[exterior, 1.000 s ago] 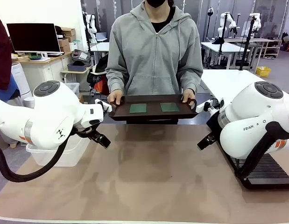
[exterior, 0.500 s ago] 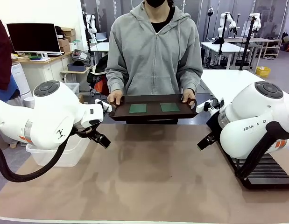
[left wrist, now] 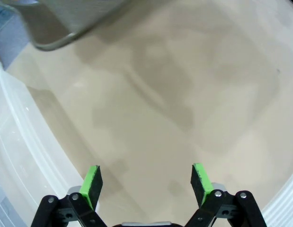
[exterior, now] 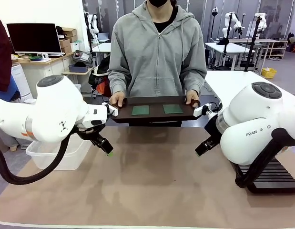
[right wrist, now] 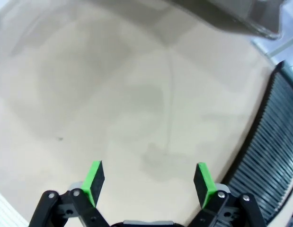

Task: Sort PCBs into racks and boxes based on the side picked up.
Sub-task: Pick up the Blank PCB handed by the Human.

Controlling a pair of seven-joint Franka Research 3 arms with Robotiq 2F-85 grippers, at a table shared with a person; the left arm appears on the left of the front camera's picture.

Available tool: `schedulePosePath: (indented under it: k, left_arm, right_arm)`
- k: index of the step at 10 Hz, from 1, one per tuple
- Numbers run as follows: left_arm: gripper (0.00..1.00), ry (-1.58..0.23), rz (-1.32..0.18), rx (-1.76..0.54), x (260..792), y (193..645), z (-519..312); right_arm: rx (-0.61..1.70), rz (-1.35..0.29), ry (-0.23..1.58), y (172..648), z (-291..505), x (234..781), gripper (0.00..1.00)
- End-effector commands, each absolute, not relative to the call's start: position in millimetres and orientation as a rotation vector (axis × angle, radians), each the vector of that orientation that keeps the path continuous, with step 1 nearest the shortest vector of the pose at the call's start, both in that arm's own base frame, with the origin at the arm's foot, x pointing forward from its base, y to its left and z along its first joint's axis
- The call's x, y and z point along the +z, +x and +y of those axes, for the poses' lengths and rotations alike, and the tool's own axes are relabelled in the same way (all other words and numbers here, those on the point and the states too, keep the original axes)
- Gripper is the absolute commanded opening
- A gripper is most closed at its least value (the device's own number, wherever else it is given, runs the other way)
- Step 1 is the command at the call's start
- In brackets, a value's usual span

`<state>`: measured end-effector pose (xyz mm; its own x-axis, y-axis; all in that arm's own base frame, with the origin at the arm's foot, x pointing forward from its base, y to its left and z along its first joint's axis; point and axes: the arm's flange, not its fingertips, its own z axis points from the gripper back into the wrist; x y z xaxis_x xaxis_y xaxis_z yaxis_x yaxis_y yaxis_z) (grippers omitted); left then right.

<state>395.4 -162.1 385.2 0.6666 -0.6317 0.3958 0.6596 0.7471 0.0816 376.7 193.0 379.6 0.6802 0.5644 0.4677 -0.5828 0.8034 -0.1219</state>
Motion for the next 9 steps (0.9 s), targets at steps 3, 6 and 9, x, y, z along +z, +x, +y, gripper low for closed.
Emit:
schedulePosePath:
  k: [3,6,9]
  left_arm:
    - [1.00,-0.200,-0.263,-0.977,459,368,-136]
    - [1.00,-0.380,-0.376,-1.144,531,363,-119]
    - [1.00,-0.393,-0.513,-1.136,577,382,-84]
  right_arm:
    - [0.706,-0.402,0.131,321,178,455,1.00]
    - [0.764,-0.392,0.296,317,154,528,1.00]
    - [0.815,-0.463,0.373,319,105,594,1.00]
